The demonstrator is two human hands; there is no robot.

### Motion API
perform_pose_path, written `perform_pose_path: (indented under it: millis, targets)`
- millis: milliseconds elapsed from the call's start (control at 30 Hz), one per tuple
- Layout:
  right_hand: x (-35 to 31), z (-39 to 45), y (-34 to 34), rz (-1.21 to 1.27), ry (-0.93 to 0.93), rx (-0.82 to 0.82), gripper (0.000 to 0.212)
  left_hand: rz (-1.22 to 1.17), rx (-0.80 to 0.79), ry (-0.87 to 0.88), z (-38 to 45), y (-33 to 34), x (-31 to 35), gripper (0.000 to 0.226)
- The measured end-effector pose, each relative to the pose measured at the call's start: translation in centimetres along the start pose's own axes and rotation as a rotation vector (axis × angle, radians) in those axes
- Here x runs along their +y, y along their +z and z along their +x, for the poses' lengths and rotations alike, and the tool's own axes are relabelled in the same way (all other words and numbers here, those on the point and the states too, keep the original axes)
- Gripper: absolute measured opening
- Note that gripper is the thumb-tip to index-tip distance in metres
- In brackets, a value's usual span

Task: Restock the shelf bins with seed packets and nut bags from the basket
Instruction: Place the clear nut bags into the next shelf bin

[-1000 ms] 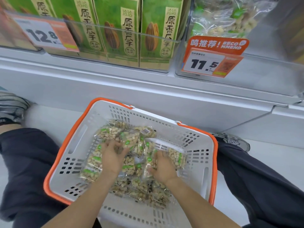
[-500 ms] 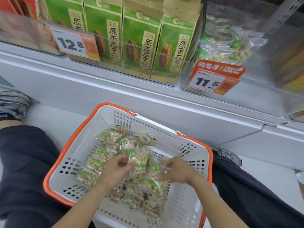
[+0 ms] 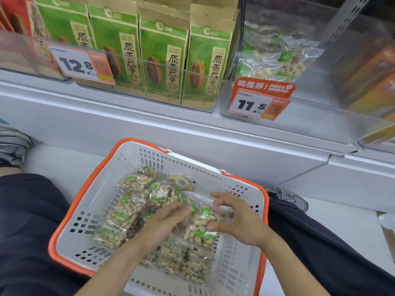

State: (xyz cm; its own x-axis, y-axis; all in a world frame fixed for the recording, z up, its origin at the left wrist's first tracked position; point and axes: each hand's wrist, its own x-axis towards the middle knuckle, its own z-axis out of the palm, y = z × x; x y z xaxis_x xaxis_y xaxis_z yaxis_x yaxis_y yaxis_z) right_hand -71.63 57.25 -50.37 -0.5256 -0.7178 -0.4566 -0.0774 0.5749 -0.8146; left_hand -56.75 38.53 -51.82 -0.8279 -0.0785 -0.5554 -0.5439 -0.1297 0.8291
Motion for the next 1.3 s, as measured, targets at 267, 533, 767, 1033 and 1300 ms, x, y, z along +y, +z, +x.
perform_pose_path:
  millis: [267, 533, 767, 1033, 1300]
  targets:
    - [-2.4, -1.2, -2.1, 0.005, 0.005, -0.044, 0.067, 0.242, 0.041, 0.072, -0.6, 1.3, 2.6, 0.079]
    - [-6.6, -4.6, -4.7, -0.303, 0.067, -0.216, 0.074, 0.24, -0.079, 0.24, -1.5, 3.4, 5.9, 0.047]
    - [-11.1, -8.0, -9.2, -0.402, 0.046, 0.179, 0.069, 0.123, 0.125, 0.398, -0.3, 3.7, 9.3, 0.055]
    - [-17.9, -10.3, -16.4, -0.233, -0.446, 1.059, 0.074, 0.611, 0.654, 0.881, 1.6, 1.9, 20.1, 0.036]
    - [-18.4, -2.4, -22.9, -0.746, -0.353, 0.992, 0.08, 1.113, 0.945, 0.835, 7.7, 1.7, 22.6, 0.09]
